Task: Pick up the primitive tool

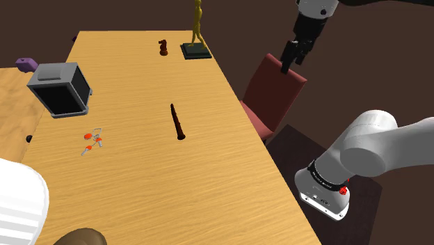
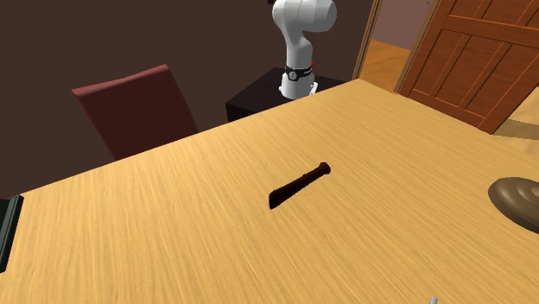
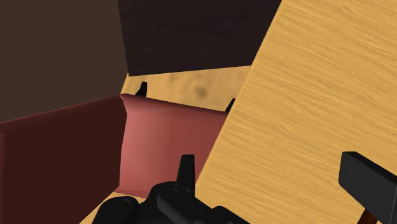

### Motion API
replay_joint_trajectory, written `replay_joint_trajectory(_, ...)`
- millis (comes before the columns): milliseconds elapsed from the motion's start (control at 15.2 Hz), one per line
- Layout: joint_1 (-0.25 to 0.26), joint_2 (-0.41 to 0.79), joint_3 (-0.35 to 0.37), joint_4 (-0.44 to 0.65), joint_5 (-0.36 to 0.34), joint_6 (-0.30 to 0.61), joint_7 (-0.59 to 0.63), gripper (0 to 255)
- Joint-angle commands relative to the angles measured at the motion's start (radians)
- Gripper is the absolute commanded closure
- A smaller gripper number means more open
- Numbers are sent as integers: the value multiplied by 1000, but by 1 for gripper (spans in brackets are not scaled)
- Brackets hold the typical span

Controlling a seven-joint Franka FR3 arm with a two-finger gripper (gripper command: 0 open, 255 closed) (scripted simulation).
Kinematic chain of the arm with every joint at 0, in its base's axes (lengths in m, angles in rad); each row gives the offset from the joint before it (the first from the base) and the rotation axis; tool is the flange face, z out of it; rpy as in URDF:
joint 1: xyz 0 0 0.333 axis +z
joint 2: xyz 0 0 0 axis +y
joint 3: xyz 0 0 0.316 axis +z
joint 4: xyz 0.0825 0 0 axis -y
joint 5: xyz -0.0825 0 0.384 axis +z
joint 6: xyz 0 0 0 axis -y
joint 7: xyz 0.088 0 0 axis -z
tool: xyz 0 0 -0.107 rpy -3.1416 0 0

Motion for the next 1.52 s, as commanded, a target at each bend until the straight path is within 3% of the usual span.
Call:
replay_joint_trajectory(0,0,0,0,0,0,0,0,0)
replay_joint_trajectory(792,45,264,170,-55,104,354,262,0)
replay_joint_trajectory(1452,57,608,292,65,77,605,494,0)
